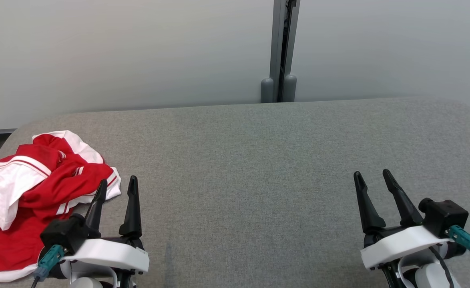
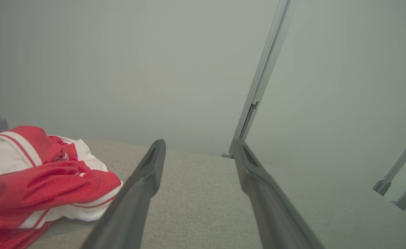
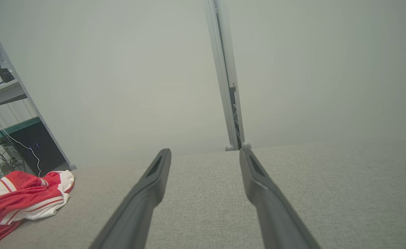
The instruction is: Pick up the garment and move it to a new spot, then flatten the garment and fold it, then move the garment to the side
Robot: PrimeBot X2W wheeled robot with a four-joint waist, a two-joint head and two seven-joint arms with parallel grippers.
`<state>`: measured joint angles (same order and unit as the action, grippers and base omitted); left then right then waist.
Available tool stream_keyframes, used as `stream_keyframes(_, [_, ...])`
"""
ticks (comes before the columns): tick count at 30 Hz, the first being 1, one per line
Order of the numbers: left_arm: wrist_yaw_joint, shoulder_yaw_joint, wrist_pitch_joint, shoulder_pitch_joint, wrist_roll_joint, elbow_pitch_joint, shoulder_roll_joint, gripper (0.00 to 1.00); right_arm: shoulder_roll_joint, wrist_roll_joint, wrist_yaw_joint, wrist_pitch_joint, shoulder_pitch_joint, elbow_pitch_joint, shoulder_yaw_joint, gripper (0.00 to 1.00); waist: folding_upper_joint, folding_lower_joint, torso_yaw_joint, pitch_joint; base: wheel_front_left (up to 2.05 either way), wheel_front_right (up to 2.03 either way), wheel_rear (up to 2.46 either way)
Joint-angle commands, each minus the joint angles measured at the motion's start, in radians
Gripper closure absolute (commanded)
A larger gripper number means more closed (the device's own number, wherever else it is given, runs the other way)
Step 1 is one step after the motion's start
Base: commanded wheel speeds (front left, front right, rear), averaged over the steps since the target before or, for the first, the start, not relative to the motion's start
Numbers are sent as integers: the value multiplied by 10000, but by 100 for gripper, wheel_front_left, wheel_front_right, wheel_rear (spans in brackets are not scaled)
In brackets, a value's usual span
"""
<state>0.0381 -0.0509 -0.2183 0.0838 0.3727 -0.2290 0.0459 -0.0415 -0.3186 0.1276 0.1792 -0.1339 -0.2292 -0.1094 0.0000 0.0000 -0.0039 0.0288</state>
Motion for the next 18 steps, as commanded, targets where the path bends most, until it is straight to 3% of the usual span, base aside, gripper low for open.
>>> stream_keyframes(1, [-31, 1, -84, -71, -186, 59, 48, 0, -103, 193, 39, 117, -13, 65, -49, 0, 0, 0, -1, 3, 0, 0, 0])
stream_keyframes(18, [-131, -48, -307, -101, -1466, 65, 58, 0, -121, 1341, 47, 567, 84, 83, -395, 0, 0, 0, -11, 65, 0, 0, 0])
